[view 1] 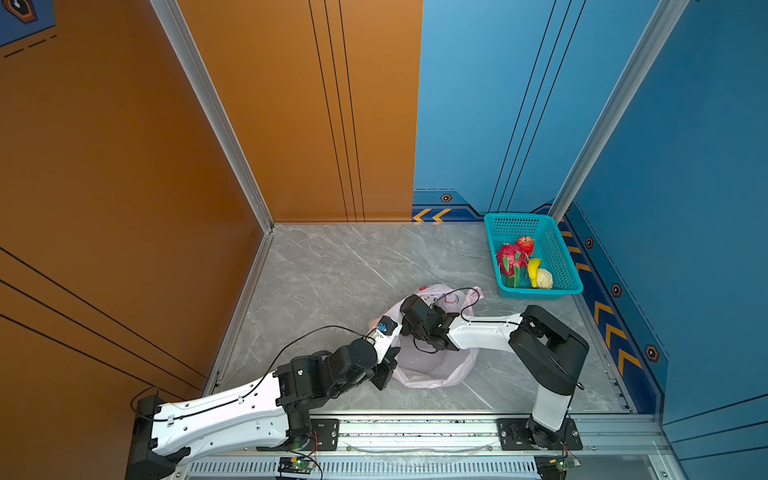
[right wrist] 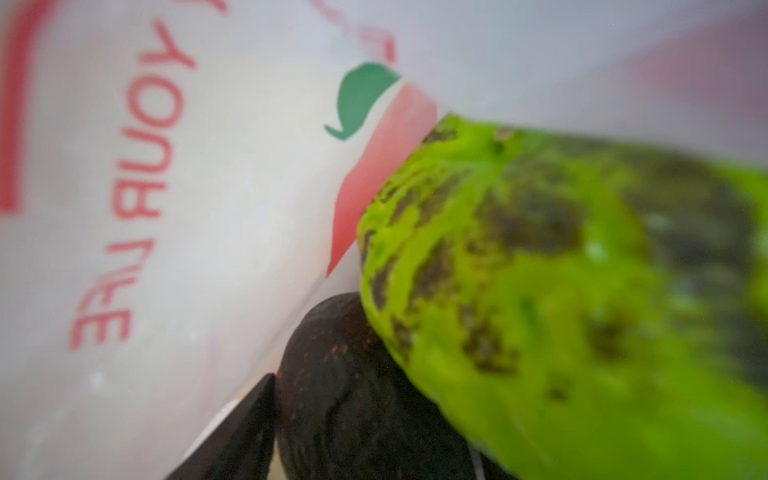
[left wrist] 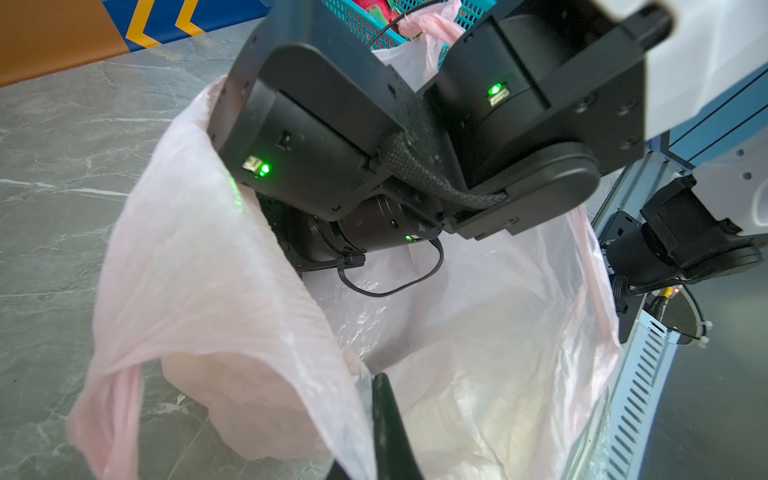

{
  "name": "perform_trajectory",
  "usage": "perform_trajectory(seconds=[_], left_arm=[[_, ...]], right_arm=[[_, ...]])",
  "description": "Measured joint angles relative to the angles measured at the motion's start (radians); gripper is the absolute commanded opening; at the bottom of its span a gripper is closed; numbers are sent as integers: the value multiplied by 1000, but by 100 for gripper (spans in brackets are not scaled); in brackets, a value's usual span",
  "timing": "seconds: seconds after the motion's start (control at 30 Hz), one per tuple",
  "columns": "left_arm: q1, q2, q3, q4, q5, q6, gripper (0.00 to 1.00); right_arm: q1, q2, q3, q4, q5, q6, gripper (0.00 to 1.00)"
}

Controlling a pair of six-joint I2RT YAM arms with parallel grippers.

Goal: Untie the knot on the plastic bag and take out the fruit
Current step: 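Reach the right gripper down into the bag onto the dark avocado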

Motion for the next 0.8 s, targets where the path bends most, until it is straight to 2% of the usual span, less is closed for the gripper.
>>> perform_trajectory(seconds=[0.17, 0.23, 0.5, 0.8], left_arm=[[1, 0, 0, 0, 0, 0, 0], [1, 0, 0, 0, 0, 0, 0], [1, 0, 0, 0, -1, 0, 0], [1, -5, -1, 0, -2, 0, 0]], right_arm=[[-3, 3, 1, 6, 2, 3, 45], [-3, 3, 1, 6, 2, 4, 42], [10, -31, -24, -9, 0, 4, 37], [61, -248, -76, -124, -9, -12, 37]])
